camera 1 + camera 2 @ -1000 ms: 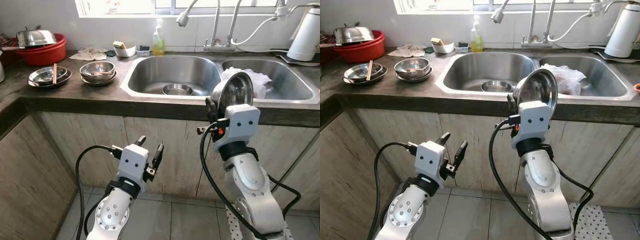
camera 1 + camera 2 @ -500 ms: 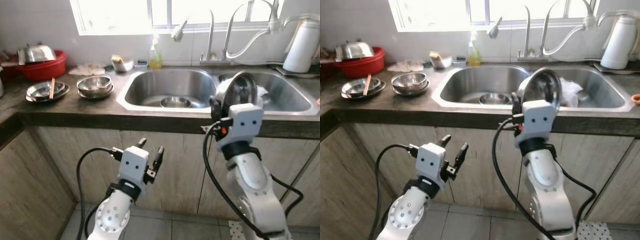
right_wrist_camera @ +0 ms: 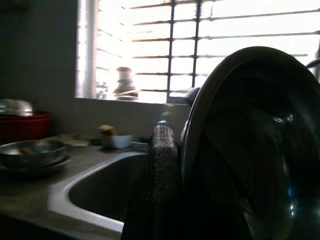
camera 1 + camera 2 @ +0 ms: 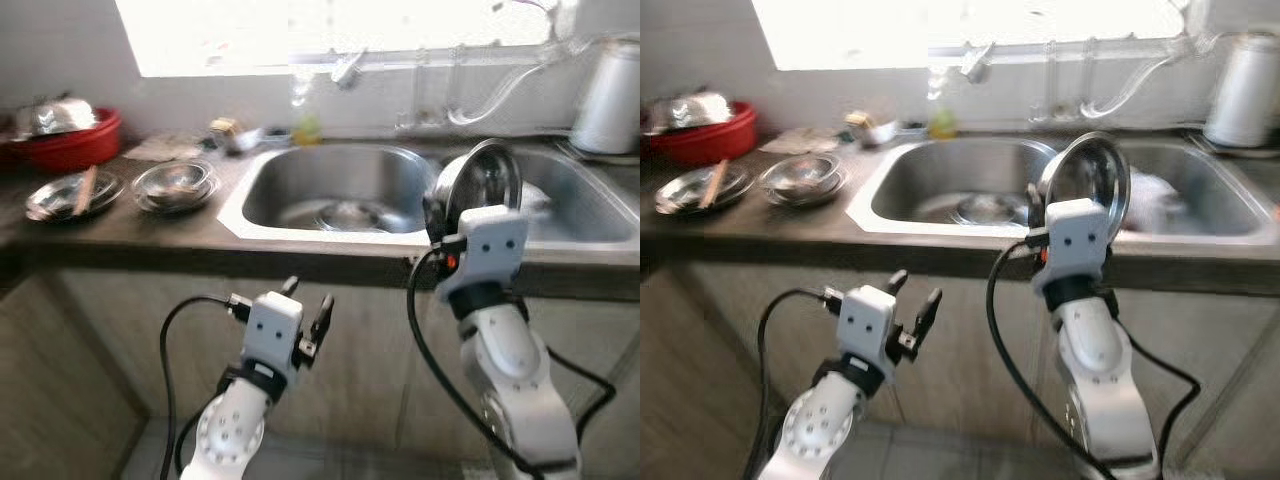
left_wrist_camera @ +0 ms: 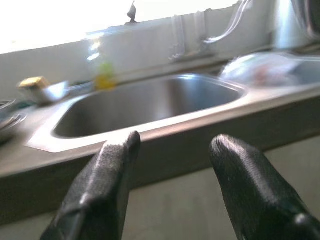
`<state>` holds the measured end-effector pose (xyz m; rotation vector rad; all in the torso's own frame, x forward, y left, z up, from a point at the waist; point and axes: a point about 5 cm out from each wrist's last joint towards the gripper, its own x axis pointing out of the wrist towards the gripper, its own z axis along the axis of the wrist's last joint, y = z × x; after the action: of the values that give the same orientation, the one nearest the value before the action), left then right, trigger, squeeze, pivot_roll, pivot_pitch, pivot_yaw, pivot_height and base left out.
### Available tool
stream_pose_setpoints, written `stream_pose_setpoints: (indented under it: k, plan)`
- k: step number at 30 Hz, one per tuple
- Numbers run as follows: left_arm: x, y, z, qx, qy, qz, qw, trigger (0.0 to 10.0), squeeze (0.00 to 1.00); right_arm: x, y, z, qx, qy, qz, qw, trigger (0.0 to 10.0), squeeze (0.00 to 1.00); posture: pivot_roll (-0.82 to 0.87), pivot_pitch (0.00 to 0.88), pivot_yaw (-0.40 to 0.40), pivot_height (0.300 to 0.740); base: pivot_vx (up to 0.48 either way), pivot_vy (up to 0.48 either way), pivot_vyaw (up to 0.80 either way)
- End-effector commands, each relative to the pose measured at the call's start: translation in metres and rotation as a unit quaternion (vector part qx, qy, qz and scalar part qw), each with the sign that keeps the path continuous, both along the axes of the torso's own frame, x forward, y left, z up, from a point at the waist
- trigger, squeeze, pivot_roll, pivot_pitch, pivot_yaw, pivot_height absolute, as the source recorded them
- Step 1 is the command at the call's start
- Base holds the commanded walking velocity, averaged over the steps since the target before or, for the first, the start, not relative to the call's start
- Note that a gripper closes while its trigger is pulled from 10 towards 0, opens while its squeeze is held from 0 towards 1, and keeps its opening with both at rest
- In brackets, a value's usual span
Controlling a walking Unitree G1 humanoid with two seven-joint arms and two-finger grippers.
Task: Kitchen organization
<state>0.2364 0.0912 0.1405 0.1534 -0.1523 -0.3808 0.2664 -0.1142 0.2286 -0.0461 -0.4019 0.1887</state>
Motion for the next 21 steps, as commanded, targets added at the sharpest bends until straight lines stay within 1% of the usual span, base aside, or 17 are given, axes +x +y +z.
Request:
stream_pose_setpoints:
  k: [1, 10, 18, 21]
  plan:
    - [0.0008, -0.0019, 0.0028, -0.004, -0.004, -0.003, 1.000, 10.0, 0.00, 0.0011, -0.0020, 0.0027, 0.004, -0.002, 0.003, 1.000, 10.0, 0.00, 0.03, 0.000, -0.002, 0.740, 0.326, 0.000, 0.00]
    - [0.0003, -0.0027, 0.0025, -0.005, -0.003, -0.002, 1.000, 10.0, 0.00, 0.0007, -0.0047, -0.0030, 0.005, 0.009, -0.003, 1.000, 10.0, 0.00, 0.03, 0.000, -0.003, 0.740, 0.325, 0.000, 0.00]
    - [0.0001, -0.0040, 0.0015, -0.005, -0.001, -0.006, 1.000, 10.0, 0.00, 0.0017, -0.0025, -0.0027, 0.000, 0.010, 0.008, 1.000, 10.0, 0.00, 0.03, 0.000, -0.007, 0.740, 0.325, 0.000, 0.00]
    - [0.0001, -0.0045, 0.0011, -0.005, -0.001, -0.006, 1.000, 10.0, 0.00, 0.0031, -0.0002, -0.0028, -0.005, 0.012, 0.020, 1.000, 10.0, 0.00, 0.03, 0.000, -0.008, 0.740, 0.326, 0.000, 0.00]
